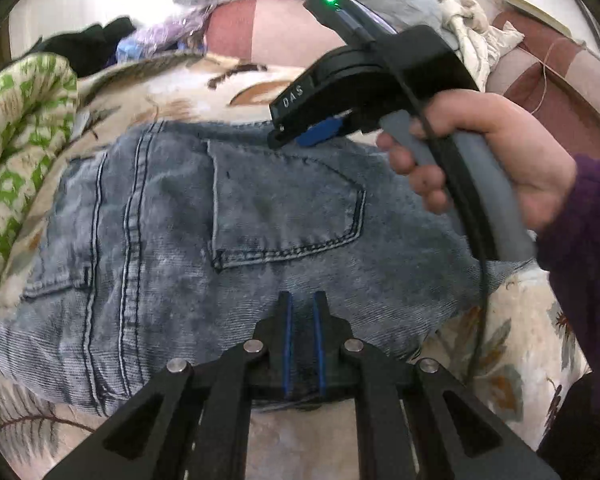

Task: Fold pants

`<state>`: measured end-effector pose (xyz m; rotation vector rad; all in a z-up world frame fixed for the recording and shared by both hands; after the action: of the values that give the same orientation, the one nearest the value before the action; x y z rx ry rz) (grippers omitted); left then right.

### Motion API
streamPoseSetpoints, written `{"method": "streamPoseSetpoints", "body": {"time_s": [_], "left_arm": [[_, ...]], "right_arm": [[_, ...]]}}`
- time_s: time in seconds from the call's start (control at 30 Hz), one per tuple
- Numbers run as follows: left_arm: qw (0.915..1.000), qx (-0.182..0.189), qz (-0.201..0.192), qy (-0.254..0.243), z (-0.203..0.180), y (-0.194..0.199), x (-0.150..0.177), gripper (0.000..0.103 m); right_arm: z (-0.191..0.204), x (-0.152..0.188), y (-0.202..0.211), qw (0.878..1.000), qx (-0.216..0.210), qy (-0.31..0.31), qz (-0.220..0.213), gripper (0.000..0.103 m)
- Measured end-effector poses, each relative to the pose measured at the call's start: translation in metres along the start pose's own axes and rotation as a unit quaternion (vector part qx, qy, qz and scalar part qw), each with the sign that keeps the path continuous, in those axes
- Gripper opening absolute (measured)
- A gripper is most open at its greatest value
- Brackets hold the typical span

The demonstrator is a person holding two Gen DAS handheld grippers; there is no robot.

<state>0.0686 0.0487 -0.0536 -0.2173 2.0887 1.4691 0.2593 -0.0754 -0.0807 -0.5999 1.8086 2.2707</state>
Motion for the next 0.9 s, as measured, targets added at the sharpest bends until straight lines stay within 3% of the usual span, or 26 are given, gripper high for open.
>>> {"method": "streamPoseSetpoints", "body": {"time_s": [0.13,0.33,0.53,0.6,0.67,0.73,0.83,0.9], "left_arm": [[0.9988,0.033,0.007,0.036,0.017,0.002,0.002,0.009],[0.9965,0.049,0.016,0.065,0.034,0.002,0.007,0.008],[0.998,0.036,0.0,0.052,0.03,0.008,0.006,0.008],[0.999,0.016,-0.024,0.034,0.024,0.017,0.004,0.009],[0.9986,-0.017,-0.048,0.012,0.017,0.023,0.002,0.018],[0.9975,-0.031,-0.064,0.002,0.009,0.026,-0.002,0.036],[0.9964,-0.035,-0.077,-0.011,-0.003,0.026,-0.004,0.04],[0.9957,-0.042,-0.079,-0.024,-0.011,0.024,-0.003,0.041]], "right_arm": [[0.002,-0.009,-0.011,1.0,0.021,-0.001,0.003,0.035],[0.001,-0.015,-0.02,0.999,0.029,-0.013,0.007,0.035],[-0.005,0.008,0.037,0.997,0.019,-0.019,-0.069,0.038],[-0.014,0.026,0.073,0.995,0.027,-0.022,-0.093,0.038],[-0.026,0.047,0.103,0.993,0.034,-0.032,-0.106,0.038],[-0.046,0.077,0.137,0.991,0.041,-0.052,-0.12,0.042],[-0.087,0.137,0.186,0.981,0.066,-0.106,-0.15,0.059],[-0.126,0.191,0.219,0.967,0.075,-0.166,-0.176,0.059]]}}
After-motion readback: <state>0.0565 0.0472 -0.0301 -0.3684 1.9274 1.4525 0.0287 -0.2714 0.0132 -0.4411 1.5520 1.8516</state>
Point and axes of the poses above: each gripper's, at about its wrist camera, not at the fingertips, and y roughly against the way its jaws point, z to its left, x to its underside, the point moved 2 cm from there along -y, roughly the way its jaws point, and after that the axes turned 5 degrees about y, right-handed, at the moved point
